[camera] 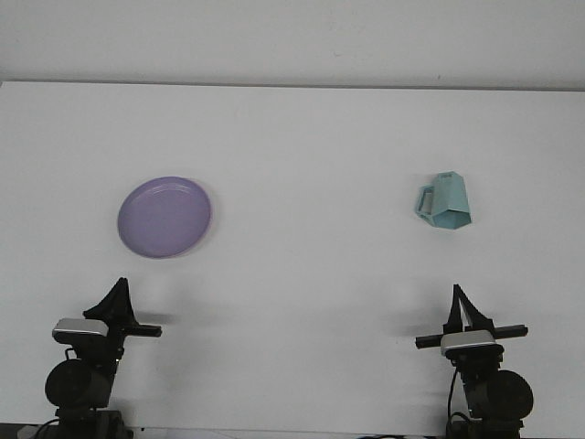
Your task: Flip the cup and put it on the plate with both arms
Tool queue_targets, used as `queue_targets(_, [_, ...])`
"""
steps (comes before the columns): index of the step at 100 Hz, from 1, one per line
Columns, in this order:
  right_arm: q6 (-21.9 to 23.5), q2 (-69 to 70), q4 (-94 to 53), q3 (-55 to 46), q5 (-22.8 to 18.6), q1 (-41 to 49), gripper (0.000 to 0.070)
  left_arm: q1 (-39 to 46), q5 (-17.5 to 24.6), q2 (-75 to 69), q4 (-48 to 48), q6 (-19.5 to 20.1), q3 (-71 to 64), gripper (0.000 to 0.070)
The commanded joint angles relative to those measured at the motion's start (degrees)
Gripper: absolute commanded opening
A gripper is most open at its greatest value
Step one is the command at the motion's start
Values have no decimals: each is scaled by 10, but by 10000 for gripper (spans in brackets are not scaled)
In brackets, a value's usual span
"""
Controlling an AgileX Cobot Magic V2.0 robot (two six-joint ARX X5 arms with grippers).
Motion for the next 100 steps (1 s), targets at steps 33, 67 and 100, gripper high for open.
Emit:
queue_targets(33, [10,0,7,-2,0,0,0,0,-1,-1,7,-1,-11,13])
queue_targets(67, [12,0,7,-2,0,0,0,0,-1,-1,7,-3,-11,13])
queue_targets(100, [98,0,10,-2,-1,0,0,0,-1,-1,4,-50,-11,13])
